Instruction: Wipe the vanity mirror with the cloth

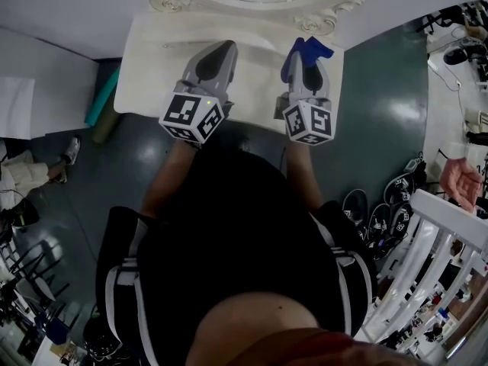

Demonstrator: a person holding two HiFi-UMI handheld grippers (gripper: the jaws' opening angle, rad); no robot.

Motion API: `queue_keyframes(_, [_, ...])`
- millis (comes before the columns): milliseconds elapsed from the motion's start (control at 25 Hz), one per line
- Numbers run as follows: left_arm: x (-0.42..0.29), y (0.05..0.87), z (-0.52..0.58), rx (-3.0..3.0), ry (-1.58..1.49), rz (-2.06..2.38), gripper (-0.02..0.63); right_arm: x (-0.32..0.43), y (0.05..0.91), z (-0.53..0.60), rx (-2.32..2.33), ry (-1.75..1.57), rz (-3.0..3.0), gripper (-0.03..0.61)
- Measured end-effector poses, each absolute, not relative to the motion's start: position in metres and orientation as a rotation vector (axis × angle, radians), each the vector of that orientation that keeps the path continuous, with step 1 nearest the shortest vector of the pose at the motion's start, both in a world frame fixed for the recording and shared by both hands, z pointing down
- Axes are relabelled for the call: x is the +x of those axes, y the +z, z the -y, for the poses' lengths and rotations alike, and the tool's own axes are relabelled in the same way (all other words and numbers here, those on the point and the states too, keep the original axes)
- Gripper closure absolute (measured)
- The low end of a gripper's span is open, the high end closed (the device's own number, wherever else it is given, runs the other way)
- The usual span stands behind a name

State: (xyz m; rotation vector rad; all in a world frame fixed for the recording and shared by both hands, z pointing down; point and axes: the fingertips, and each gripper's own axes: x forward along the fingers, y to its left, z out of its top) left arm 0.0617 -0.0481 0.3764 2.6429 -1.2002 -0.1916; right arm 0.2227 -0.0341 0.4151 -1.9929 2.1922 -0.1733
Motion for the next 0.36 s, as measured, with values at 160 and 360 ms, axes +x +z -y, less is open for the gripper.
queue_keyframes(160, [0.0602, 0.375, 0.0474, 2.644, -0.201, 1.201, 0.601, 0.2209, 0.4122, 0.0328, -1.988, -0.155, -2.191, 0.505])
queue_keyframes(360, [0.0561, 0.3727, 0.0483, 2.64, -0.206, 1.201, 0.601, 0.2167, 0.4078, 0.0331, -1.992, -0.144, -2.189, 0.505])
